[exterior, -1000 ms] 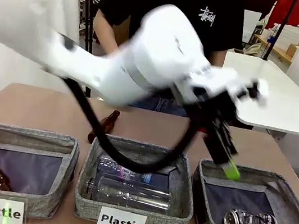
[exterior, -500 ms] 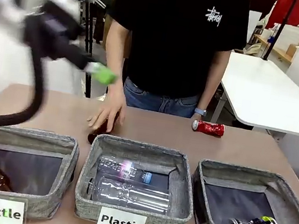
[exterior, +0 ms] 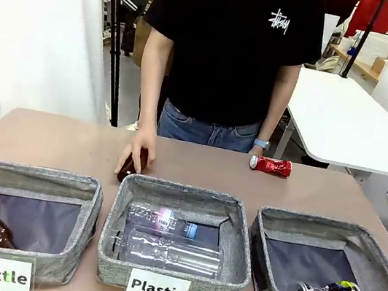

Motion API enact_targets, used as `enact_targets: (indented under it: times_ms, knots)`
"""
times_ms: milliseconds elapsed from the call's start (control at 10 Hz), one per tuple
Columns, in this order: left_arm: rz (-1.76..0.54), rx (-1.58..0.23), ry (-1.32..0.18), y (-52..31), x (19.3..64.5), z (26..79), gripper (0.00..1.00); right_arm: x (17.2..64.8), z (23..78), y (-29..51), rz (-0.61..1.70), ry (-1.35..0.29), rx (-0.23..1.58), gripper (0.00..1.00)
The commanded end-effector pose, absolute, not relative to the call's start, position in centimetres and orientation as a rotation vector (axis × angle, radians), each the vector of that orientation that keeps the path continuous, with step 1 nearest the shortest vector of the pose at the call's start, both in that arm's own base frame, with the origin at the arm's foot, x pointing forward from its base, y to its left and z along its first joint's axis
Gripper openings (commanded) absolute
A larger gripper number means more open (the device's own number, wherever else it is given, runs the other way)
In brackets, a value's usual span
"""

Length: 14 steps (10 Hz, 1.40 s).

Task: Sort the can waste into the basket.
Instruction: Pick up the can waste from the table and place it in the right Fabric basket.

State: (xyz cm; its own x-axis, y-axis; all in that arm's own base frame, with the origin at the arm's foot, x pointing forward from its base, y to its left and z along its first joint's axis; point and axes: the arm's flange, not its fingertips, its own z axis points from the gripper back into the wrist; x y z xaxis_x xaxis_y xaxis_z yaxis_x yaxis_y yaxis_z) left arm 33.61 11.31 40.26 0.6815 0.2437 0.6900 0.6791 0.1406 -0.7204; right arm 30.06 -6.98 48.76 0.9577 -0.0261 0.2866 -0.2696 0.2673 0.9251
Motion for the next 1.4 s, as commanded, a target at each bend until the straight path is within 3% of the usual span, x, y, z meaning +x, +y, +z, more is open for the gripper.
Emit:
enact_targets:
  times_ms: [0, 100, 200, 1300]
  knots:
    - [-0.237, -1.482, -0.923, 14.5, 33.2, 38.2, 1.0, 30.7, 48.7, -6.8, 0.059, -0.252, 1.334, 1.0]
    - [-0.216, -1.491, -0.965, 15.9, 33.0, 37.6, 1.0, 30.9, 48.3, -7.1, 0.041, -0.261, 1.331, 1.0]
    - [-0.266, -1.452, -0.86, 14.3, 32.6, 38.4, 1.0, 30.5, 48.2, -7.1, 0.129, -0.245, 1.314, 1.0]
    - [-0.271, -1.46, -0.865, 14.3, 32.9, 38.2, 1.0, 30.5, 48.2, -7.1, 0.129, -0.245, 1.314, 1.0]
